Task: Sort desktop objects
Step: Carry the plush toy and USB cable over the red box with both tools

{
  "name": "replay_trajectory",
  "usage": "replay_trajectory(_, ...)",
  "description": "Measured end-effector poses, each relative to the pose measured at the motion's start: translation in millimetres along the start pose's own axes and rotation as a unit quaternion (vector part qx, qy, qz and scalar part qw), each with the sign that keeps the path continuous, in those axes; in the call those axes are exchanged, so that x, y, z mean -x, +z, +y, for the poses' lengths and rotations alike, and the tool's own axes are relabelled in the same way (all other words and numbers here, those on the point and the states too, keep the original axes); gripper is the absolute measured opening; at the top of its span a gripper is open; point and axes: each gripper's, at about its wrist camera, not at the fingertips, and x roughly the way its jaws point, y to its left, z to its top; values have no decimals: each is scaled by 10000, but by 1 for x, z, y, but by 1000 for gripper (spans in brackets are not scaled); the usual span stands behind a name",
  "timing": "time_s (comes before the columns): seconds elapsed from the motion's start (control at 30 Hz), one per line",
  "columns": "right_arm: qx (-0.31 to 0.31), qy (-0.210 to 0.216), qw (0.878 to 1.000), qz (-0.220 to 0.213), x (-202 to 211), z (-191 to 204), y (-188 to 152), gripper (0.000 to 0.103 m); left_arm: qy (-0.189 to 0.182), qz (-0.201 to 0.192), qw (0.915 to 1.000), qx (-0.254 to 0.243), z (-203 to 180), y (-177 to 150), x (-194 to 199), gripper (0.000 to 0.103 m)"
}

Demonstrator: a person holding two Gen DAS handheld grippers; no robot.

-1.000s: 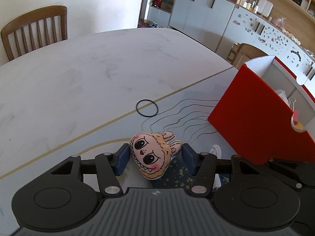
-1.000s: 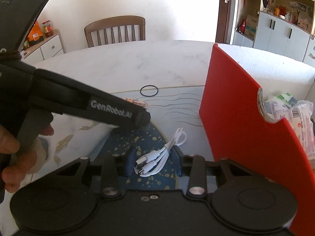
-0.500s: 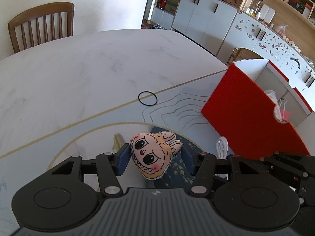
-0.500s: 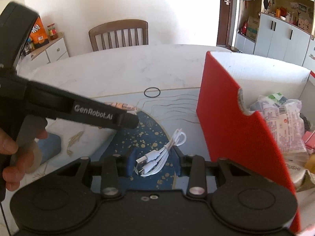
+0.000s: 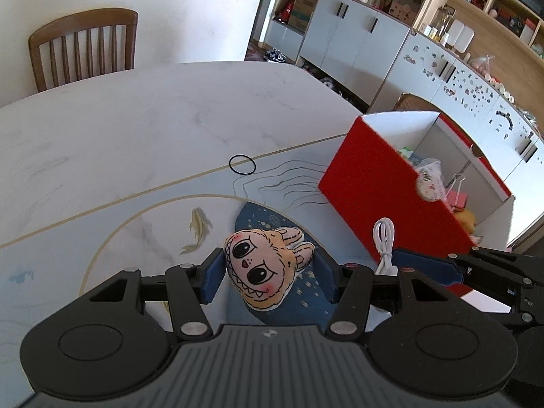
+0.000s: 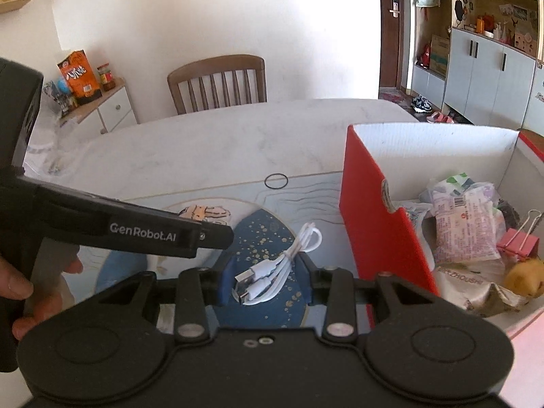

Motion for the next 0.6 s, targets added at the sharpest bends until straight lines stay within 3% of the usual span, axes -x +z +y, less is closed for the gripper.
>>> replay_trajectory(0.6,-243,363,9983,-377,74,-14,9,37,26,-276,9996,12,-50,-12,69,55)
